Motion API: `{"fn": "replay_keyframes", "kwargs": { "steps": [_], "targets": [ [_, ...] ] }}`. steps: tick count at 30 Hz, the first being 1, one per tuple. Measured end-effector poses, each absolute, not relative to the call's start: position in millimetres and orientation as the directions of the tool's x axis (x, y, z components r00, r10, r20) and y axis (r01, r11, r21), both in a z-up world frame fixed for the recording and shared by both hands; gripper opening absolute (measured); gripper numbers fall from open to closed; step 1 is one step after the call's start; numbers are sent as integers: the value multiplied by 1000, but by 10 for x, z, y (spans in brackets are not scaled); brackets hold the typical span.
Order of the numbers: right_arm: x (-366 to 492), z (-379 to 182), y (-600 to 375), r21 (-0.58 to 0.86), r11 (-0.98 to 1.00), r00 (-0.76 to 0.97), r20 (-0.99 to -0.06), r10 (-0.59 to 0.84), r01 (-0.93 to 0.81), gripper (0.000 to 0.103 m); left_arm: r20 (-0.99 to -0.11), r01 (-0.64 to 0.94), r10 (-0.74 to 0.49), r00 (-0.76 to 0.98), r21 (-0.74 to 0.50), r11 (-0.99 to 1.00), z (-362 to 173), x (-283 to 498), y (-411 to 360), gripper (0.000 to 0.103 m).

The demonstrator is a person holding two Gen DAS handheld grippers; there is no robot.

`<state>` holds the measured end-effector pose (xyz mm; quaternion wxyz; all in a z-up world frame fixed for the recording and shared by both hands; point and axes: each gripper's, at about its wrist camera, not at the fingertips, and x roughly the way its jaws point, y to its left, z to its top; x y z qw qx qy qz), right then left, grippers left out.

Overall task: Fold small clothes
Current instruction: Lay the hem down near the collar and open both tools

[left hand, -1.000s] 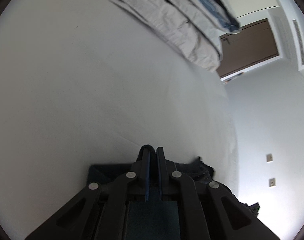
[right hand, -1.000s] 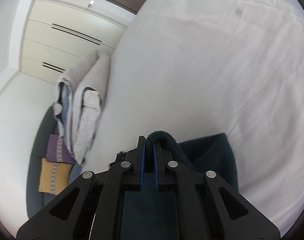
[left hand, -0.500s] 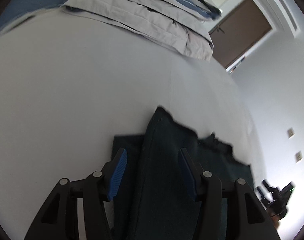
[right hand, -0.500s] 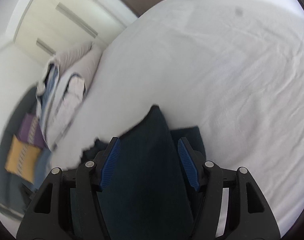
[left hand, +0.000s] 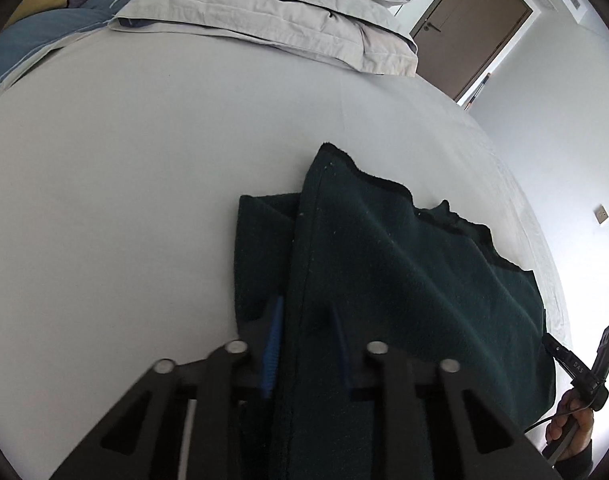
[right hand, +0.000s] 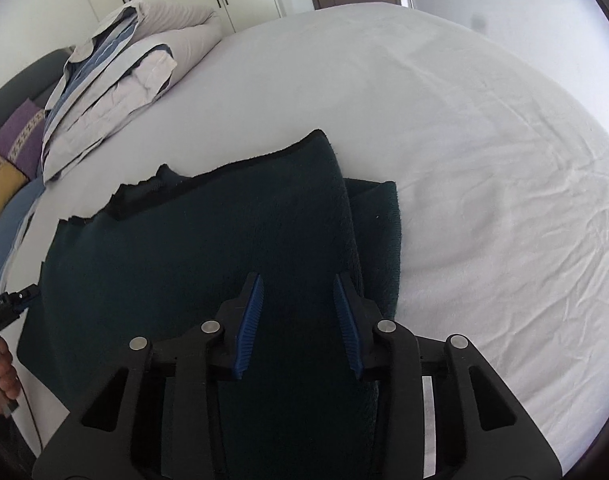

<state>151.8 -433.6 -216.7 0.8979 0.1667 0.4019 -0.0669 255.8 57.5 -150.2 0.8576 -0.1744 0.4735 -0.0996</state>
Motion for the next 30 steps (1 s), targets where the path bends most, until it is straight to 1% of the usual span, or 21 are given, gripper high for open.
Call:
{"fn": "replay_keyframes", "kwargs": {
  "steps": [1, 3, 5, 8, 11, 14, 17, 20, 26, 30],
  "targets": [
    [1510, -2169, -4350, 253, 932, 669, -743, 17, 258, 34, -778, 4, -333, 532, -391, 920, -1508, 2558, 576, 15],
    [1505, -2177, -4376, 257, 929, 668, -744, 15, 266, 28, -775, 4, -335, 535, -394, 919, -1508, 2558, 571, 8],
    [1492, -2176, -4395, 245, 930, 662, -749, 2, 274, 16, -771, 12, -330, 544, -385, 923, -1488, 2541, 552, 7],
    [1473, -2175, -4433, 237, 930, 658, -753, -7, 281, 7, -765, 18, -325, 556, -379, 925, -1470, 2503, 556, 7],
    [1437, -2161, -4451, 227, 928, 659, -751, -27, 296, 3, -743, 1, -322, 587, -396, 918, -1416, 2418, 634, 7],
    [1391, -2127, -4462, 216, 923, 667, -743, -57, 319, 0, -724, -19, -318, 613, -416, 909, -1383, 2293, 722, 7],
    [1387, -2178, -4497, 219, 915, 657, -752, -63, 338, 0, -743, -35, -308, 594, -406, 913, -1513, 2283, 730, 7],
    [1351, -2201, -4513, 226, 907, 656, -752, -69, 355, 0, -744, -57, -325, 584, -437, 898, -1656, 2298, 784, 7],
    [1187, -2202, -4550, 251, 889, 664, -744, -76, 382, 0, -745, -37, -323, 583, -421, 906, -1671, 2324, 747, 7],
    [1018, -2155, -4662, 275, 856, 672, -733, -109, 439, 0, -746, -36, -319, 585, -416, 908, -1670, 2305, 746, 8]
  ]
}}
